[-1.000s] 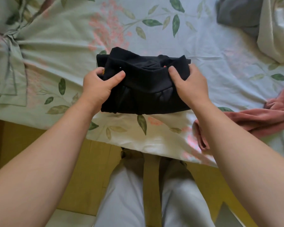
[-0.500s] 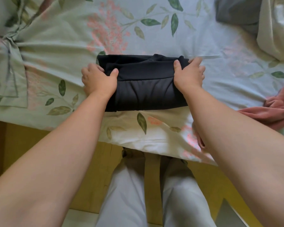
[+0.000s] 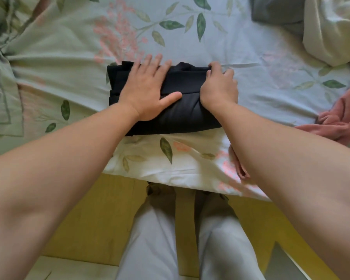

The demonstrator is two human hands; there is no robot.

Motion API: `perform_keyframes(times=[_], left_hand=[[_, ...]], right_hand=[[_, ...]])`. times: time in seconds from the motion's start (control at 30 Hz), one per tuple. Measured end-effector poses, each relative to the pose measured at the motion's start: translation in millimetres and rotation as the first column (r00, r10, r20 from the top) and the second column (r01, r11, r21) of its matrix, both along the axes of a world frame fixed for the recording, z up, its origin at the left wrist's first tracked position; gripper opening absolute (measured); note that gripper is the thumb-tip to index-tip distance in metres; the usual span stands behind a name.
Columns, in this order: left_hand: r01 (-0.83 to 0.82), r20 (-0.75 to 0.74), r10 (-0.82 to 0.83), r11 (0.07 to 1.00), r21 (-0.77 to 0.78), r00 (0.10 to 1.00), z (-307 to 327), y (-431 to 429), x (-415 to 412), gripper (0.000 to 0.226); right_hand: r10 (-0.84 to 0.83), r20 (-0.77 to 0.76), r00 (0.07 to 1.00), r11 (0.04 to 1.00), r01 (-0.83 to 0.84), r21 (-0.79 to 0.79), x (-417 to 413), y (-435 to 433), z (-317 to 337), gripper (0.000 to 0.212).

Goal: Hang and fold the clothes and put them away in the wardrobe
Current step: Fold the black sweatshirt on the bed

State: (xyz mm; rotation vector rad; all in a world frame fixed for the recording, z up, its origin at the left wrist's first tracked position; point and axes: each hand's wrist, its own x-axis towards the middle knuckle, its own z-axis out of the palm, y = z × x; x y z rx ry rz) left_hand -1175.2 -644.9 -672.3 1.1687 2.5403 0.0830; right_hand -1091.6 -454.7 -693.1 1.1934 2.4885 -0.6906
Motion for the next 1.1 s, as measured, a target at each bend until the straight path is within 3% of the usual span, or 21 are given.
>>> perform_keyframes(times=[0.2,0.27,0.37,0.47,0.6,0.67,0.73,0.8,0.9,1.0,1.1], left_hand=[[-0.098,0.109,0.109,0.99,-0.099,0.988,-5,11,-16,0.11],[-0.09,0.065,0.097,0.99,-0.111,0.993,-1,12,-15,0.11],[-0.042,0.003,0.043,0.989,-0.144,0.999,9,14,-12,0.113],[-0.002,0.05,0.013,0.976,-0.219,0.999,31,19,-19,0.119],[0.142,0.24,-0.061,0.932,-0.334,0.969,72,29,-16,0.093],[0.158,0.241,-0.069,0.915,-0.372,0.968,96,28,2,0.067],[0.194,0.208,-0.125,0.915,-0.355,0.97,120,21,30,0.057],[0.274,0.137,-0.243,0.915,-0.297,0.96,145,10,64,0.053],[0.322,0.184,-0.281,0.912,-0.253,0.942,200,8,108,0.04],[0.383,0.144,-0.357,0.892,-0.242,0.923,256,28,137,0.04],[0.465,0.072,-0.461,0.856,-0.227,0.884,291,48,163,0.038]], right_hand=[[0.064,-0.139,0.988,0.998,-0.059,0.038,1,0,-5,0.04],[0.193,-0.17,0.966,0.981,-0.19,0.034,4,6,-1,0.053],[0.408,-0.074,0.91,0.913,-0.407,0.03,6,19,13,0.078],[0.559,-0.027,0.829,0.828,-0.559,-0.044,-1,32,35,0.096],[0.758,0.086,0.646,0.652,-0.754,-0.08,3,36,87,0.093],[0.819,0.194,0.539,0.56,-0.826,-0.066,17,21,122,0.079],[0.834,0.204,0.513,0.541,-0.832,-0.121,47,4,152,0.067],[0.82,0.185,0.542,0.569,-0.809,-0.147,88,-14,179,0.062],[0.768,0.123,0.629,0.641,-0.754,-0.147,140,-28,230,0.055],[0.634,0.141,0.76,0.771,-0.61,-0.18,177,-14,286,0.038],[0.451,0.209,0.868,0.892,-0.427,-0.151,215,-3,325,0.039]])
